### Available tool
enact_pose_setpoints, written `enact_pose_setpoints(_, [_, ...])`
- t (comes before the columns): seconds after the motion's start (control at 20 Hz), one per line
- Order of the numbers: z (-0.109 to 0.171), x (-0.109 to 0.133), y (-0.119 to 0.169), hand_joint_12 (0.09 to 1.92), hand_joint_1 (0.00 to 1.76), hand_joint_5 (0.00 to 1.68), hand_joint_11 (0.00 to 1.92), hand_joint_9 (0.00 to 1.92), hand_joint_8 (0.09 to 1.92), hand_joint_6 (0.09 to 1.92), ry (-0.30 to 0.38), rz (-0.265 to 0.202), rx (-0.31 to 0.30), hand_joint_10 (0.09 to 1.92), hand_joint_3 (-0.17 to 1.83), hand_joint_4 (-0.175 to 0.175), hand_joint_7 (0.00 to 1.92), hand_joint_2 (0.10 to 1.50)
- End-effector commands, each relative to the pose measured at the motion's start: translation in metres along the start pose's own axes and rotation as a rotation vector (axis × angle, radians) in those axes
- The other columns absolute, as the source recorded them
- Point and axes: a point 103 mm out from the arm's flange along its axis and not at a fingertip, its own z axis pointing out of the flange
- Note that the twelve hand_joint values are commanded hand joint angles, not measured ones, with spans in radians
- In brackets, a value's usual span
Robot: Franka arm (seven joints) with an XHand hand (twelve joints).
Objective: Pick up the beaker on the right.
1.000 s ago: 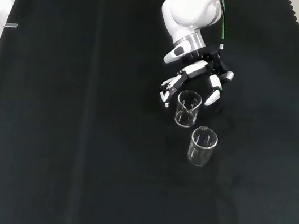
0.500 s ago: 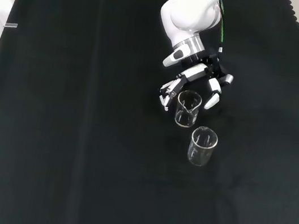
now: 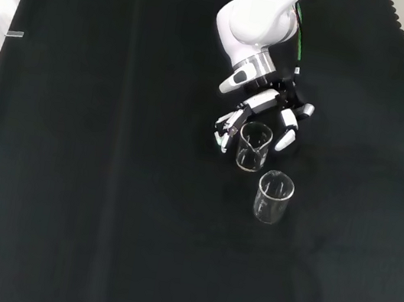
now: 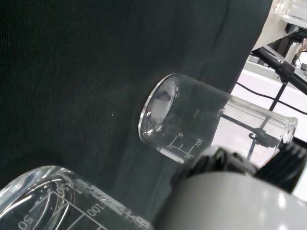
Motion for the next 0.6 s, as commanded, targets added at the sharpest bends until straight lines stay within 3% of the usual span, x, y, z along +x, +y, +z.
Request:
enact_pose_setpoints(0.05, [-0.0012,-0.0003,-0.0007,1.31,0.98,0.41,0.00,0.49,0.63,0.42,0.003,-0.002,-0.004,0.56,1.06,-0.037,0.43,0.29])
enact_pose_setpoints(0.25, [-0.0013,-0.0007,-0.0004,1.32,0.98,0.36,0.00,0.50,0.62,0.60,0.004,-0.001,-0.003,0.55,1.07,-0.033,0.45,0.29])
enact_pose_setpoints(0.6, [-0.0008,-0.0015,0.0004,1.33,0.98,0.36,0.00,0.51,0.62,0.64,0.018,-0.003,-0.004,0.56,1.07,-0.033,0.45,0.29])
